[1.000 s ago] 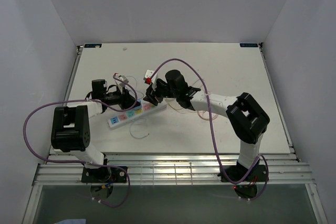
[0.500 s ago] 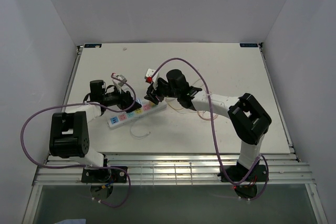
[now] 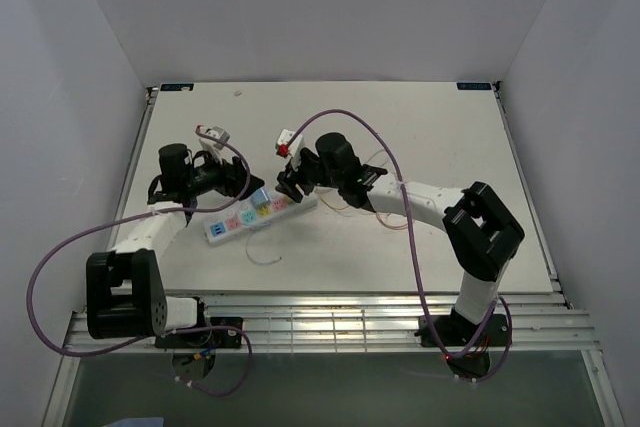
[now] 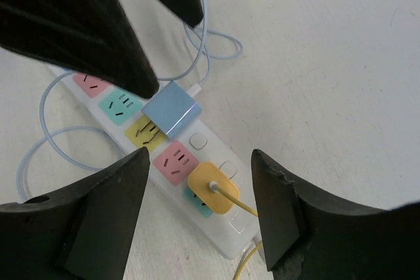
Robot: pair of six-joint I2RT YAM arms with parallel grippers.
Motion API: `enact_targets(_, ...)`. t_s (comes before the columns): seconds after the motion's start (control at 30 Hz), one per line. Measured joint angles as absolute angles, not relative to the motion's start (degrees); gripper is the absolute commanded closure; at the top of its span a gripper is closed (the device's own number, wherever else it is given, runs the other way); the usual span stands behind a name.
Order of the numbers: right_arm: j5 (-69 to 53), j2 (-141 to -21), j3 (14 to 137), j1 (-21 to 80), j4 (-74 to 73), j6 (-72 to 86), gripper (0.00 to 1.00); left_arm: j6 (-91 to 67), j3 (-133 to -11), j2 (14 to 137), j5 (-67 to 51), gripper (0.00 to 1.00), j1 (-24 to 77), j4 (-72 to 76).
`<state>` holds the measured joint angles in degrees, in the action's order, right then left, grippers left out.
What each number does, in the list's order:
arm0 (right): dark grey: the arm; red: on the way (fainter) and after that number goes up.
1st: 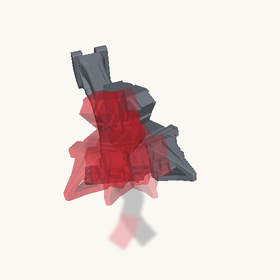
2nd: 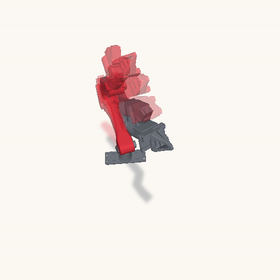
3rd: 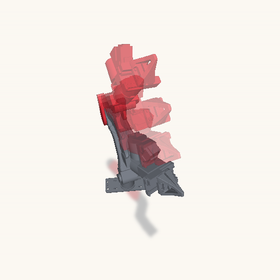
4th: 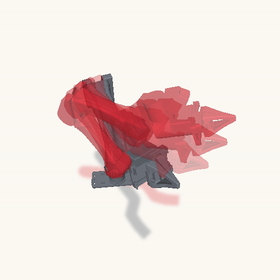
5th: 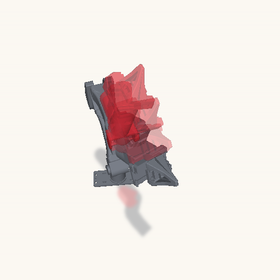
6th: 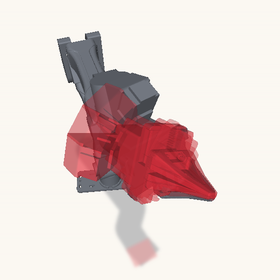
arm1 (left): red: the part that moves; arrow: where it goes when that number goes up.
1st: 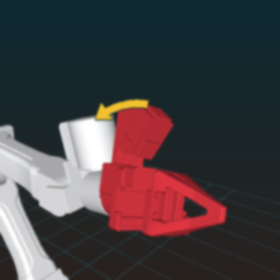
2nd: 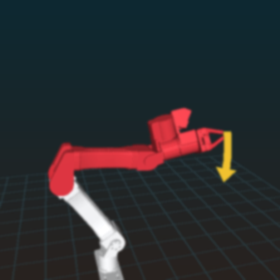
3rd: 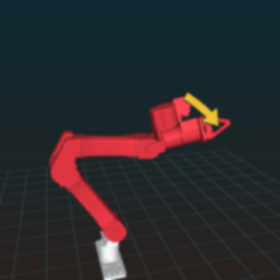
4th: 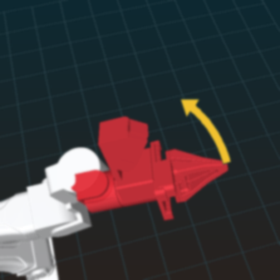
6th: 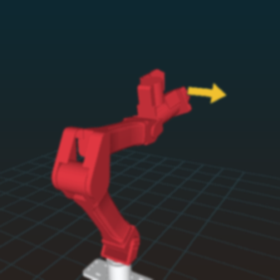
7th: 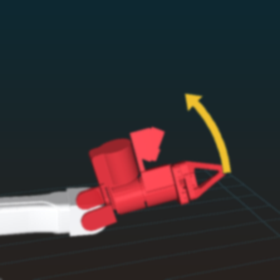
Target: Insert the plug
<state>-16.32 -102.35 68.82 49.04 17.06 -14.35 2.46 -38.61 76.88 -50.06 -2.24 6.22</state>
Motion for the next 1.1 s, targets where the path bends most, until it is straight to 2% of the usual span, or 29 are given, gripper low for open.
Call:
enact_targets(0.07,-13.8,-102.3,70.4,50.0,14.1,-13.0,0.24,-1.6,-39.9,73.4,-45.3,0.02,-2.2,5.1)
enact_targets(0.33,-2.8,-104.7,86.1,54.1,-2.1,-5.2,0.17,-25.4,-50.0,53.9,-14.7,0.02,-2.1,-6.8)
enact_targets(0.47,3.7,-111.6,100.1,55.8,-12.2,-2.7,0.15,-36.5,-58.2,54.2,-0.4,0.02,-2.1,-21.7)
enact_targets(0.57,7.3,-118.5,110.1,56.7,-20.1,-0.1,0.13,-42.5,-59.4,56.6,7.1,0.02,-2.2,-33.1)
enact_targets(0.77,11.5,-129.1,119.4,57.8,-30.6,4.8,0.11,-48.6,-51.6,57.2,12.5,0.02,-2.2,-47.8)
enact_targets(1.1,13.5,-134.6,121.4,58.4,-32.2,9.4,0.10,-52.5,-43.5,54.5,12.6,0.02,-2.2,-53.5)
